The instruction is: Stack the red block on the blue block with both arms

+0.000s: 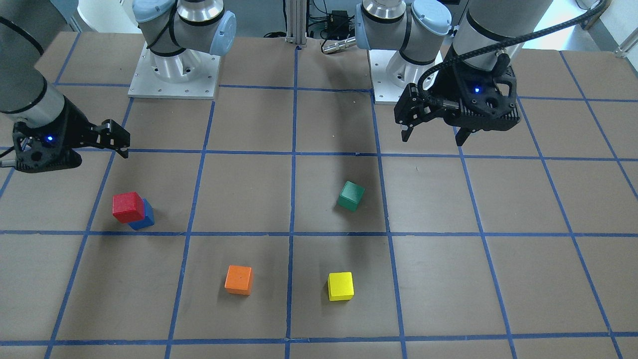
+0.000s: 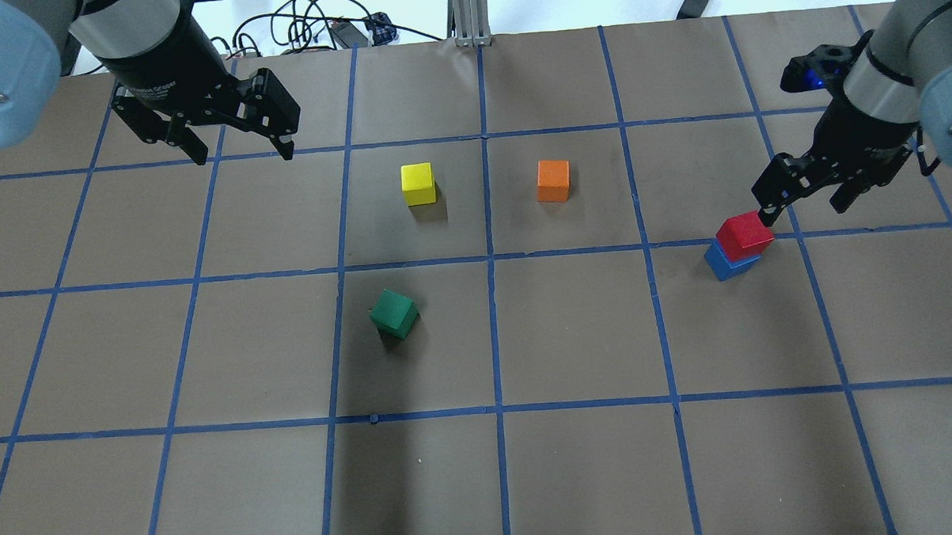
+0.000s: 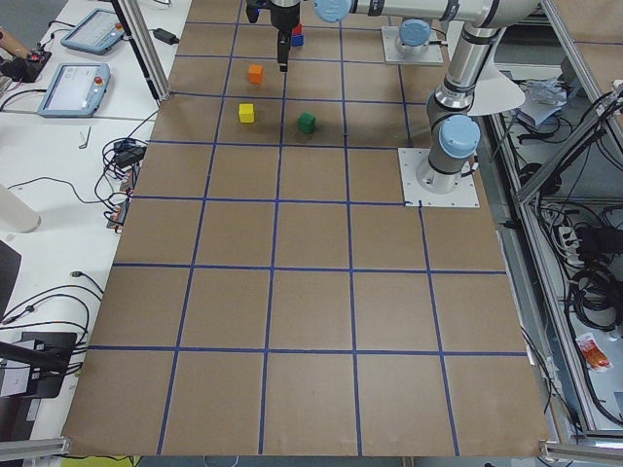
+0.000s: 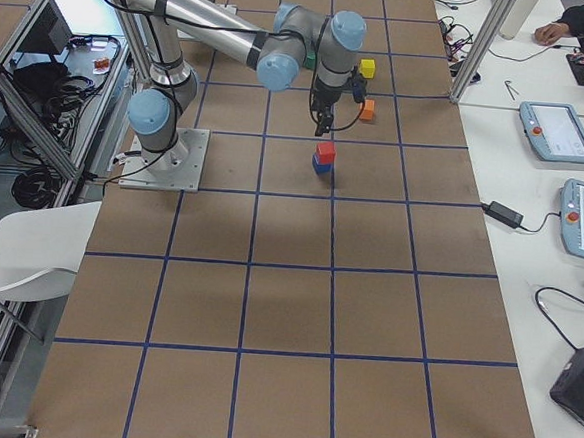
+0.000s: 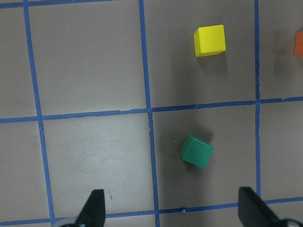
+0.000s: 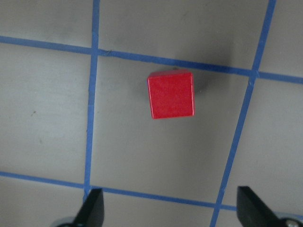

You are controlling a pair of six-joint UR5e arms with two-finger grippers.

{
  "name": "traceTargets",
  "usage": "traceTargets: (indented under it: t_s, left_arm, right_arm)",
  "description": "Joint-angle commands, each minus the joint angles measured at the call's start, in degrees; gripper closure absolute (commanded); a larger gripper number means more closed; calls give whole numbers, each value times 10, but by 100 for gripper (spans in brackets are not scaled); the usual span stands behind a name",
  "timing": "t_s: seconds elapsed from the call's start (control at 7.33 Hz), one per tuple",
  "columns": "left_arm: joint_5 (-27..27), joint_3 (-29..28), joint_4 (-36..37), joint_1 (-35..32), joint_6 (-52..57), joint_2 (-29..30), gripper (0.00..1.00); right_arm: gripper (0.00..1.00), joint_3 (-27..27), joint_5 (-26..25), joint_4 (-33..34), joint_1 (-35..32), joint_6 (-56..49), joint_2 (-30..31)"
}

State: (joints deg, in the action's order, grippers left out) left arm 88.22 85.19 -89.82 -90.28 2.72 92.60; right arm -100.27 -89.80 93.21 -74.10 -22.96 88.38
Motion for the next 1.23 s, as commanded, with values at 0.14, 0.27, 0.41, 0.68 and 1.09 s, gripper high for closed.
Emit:
traceTargets:
  t_s: [0.14, 0.27, 0.41, 0.68, 1.09]
  left_arm:
    - [-1, 0, 0, -1, 0, -3, 0]
    - [-1, 0, 0, 0, 0, -4, 0]
    - [-1, -1, 0, -1, 0, -6, 0]
    - [0, 2, 0, -1, 0, -3, 0]
    - [-2, 2, -1, -1, 1, -8, 0]
  right_arm:
    - [0, 73, 1, -112, -13, 103, 39]
    - [0, 73, 0, -112, -37, 132, 44]
    - [0, 72, 0, -112, -68, 180, 45]
    - [0, 73, 1, -109, -128, 246, 45]
    - [0, 75, 9, -107, -163, 264, 44]
